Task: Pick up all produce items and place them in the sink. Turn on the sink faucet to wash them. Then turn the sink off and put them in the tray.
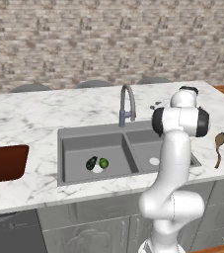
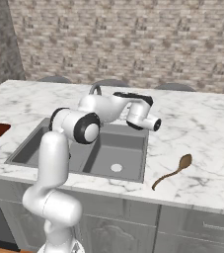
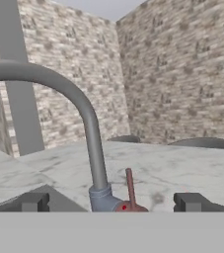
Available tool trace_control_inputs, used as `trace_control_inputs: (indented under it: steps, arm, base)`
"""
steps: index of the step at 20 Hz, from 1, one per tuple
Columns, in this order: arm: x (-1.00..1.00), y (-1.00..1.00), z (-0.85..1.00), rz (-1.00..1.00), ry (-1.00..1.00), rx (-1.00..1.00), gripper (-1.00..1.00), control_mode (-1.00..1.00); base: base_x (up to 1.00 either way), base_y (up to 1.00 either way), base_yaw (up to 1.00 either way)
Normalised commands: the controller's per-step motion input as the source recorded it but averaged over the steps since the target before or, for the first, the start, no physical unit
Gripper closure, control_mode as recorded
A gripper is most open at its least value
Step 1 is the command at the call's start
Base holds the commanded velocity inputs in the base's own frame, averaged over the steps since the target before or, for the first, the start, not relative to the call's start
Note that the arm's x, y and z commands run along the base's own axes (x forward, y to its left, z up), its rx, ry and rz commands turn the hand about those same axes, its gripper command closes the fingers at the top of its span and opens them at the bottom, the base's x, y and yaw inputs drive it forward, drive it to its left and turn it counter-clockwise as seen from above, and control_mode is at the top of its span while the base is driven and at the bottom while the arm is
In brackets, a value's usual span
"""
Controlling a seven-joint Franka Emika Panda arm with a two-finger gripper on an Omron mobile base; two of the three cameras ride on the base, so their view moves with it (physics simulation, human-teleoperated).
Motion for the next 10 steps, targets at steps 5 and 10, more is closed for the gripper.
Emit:
trace_control_inputs:
  steps: [5,10]
  arm:
    - [0.28,0.02,-0.08,0.00,0.01,0.00,-1.00,-1.00]
    - [0.26,0.17,-0.05,0.00,0.03,0.00,-1.00,-1.00]
  base:
    - [0.00,0.00,0.00]
    - [0.00,0.00,0.00]
